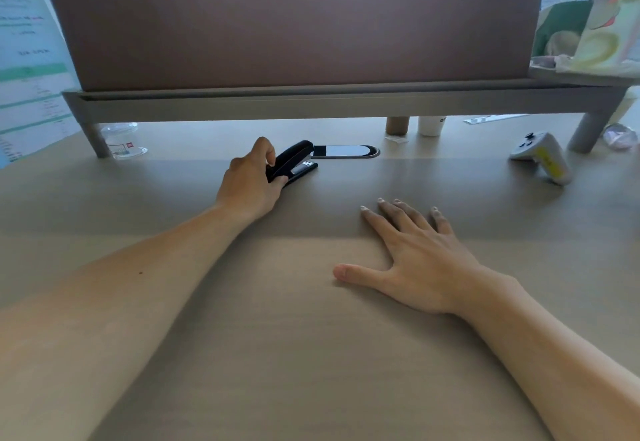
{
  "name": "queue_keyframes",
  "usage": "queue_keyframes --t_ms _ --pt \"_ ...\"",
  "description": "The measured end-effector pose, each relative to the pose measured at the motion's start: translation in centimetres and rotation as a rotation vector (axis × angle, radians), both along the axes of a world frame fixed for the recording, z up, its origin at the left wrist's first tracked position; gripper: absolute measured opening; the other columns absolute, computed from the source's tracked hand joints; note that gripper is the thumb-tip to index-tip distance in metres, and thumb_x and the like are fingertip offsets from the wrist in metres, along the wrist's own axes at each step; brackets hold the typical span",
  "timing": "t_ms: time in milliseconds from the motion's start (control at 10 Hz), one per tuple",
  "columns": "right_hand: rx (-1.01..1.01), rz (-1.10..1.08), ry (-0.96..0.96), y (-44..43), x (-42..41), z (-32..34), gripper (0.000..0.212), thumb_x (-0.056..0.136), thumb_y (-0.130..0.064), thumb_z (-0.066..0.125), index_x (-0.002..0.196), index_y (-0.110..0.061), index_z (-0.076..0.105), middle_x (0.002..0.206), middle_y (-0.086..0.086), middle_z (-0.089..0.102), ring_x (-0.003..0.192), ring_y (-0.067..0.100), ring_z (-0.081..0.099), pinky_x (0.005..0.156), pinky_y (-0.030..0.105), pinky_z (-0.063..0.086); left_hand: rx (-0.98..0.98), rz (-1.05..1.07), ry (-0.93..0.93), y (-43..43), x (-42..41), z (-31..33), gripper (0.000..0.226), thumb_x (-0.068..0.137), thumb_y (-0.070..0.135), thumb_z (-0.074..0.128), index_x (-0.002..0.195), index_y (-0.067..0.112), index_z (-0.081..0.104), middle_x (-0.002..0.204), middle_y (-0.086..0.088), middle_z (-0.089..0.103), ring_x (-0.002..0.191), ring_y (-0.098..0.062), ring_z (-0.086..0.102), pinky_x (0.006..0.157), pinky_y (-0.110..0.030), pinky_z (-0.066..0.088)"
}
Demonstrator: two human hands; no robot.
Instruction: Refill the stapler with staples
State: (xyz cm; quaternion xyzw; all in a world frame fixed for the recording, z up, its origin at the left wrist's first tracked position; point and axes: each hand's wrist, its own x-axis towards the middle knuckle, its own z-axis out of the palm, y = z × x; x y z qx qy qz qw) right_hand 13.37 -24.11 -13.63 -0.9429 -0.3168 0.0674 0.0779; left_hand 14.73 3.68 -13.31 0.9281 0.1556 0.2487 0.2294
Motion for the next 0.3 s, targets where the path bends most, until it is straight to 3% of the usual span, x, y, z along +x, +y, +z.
queue_keyframes --t_ms 200,300 --pt "-0.001 0.006 0.008 0.0 -0.3 0.4 0.137 0.05 -0.106 0.005 0.169 -0.037 0.0 0.18 -0.009 -0.004 0.166 0.011 -0.011 0.132 0.054 -0.007 -0.001 -0.035 -0.039 0.0 -1.7 0.9 0.045 0.088 0.038 0.076 0.114 0.017 0.045 0.112 -0.006 0.063 0.106 -0.032 0.059 0.084 -0.042 0.05" --pt "0.021 -0.013 0.017 0.0 -0.7 0.7 0.139 0.049 -0.107 0.004 0.169 -0.038 0.002 0.181 -0.009 -0.003 0.166 0.011 -0.009 0.133 0.054 -0.006 0.124 -0.06 -0.161 -1.3 -4.2 0.9 0.055 0.084 0.046 0.072 0.128 0.019 0.051 0.126 -0.008 0.064 0.116 -0.033 0.058 0.096 -0.046 0.047"
